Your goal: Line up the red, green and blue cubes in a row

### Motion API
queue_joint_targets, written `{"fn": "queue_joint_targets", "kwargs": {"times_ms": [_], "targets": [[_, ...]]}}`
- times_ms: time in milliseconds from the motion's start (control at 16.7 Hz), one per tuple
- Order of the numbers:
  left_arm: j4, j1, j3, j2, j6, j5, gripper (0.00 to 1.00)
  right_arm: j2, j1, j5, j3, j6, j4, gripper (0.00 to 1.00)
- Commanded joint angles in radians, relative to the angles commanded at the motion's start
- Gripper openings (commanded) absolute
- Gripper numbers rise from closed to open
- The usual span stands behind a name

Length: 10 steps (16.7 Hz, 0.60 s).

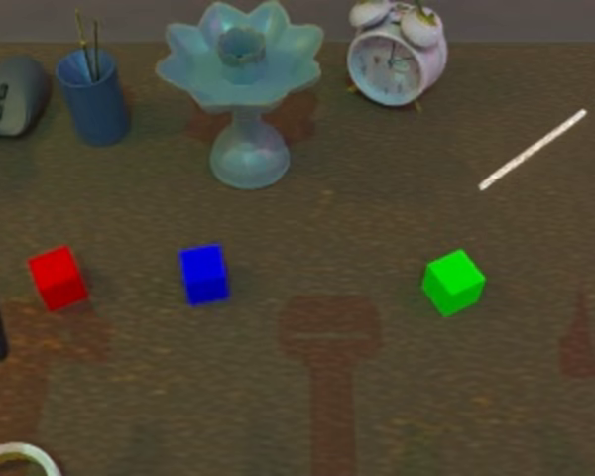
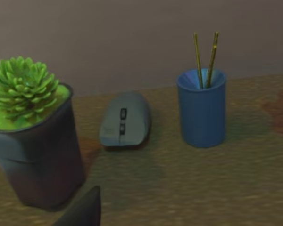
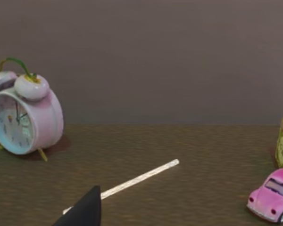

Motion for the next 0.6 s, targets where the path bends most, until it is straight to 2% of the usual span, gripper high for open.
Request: {"fn": "queue_joint_targets", "kwargs": {"times_ms": [600], "targets": [[-0.538, -0.043, 0.698, 0.974, 0.504, 0.007, 1.00, 0.000, 0.000, 0.000, 0.000, 0.000, 0.000, 1.00]]}}
